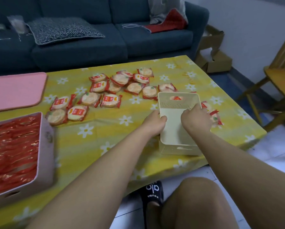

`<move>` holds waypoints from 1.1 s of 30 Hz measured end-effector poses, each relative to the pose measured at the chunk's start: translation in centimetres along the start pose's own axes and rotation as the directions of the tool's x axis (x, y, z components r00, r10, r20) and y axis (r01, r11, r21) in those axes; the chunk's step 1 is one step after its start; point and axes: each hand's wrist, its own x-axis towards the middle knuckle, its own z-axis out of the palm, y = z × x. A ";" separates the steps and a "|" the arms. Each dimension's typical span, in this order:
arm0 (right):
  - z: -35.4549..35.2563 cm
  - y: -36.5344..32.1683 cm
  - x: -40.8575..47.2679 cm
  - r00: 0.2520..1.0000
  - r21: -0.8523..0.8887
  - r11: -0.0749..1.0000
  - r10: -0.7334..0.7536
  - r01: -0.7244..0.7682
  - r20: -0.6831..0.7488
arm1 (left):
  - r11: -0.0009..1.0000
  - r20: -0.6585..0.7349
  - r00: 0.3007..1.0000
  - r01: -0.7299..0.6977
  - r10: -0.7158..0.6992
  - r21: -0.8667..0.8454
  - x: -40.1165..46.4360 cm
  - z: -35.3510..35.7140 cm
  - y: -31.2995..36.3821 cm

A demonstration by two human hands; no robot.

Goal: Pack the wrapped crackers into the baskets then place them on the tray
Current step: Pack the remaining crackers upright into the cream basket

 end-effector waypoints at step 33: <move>-0.5 -3.5 5.5 0.991 0.290 0.957 -0.023 -0.015 0.128 | 0.808 -0.193 0.946 -0.103 0.259 0.580 3.7 -9.0 3.7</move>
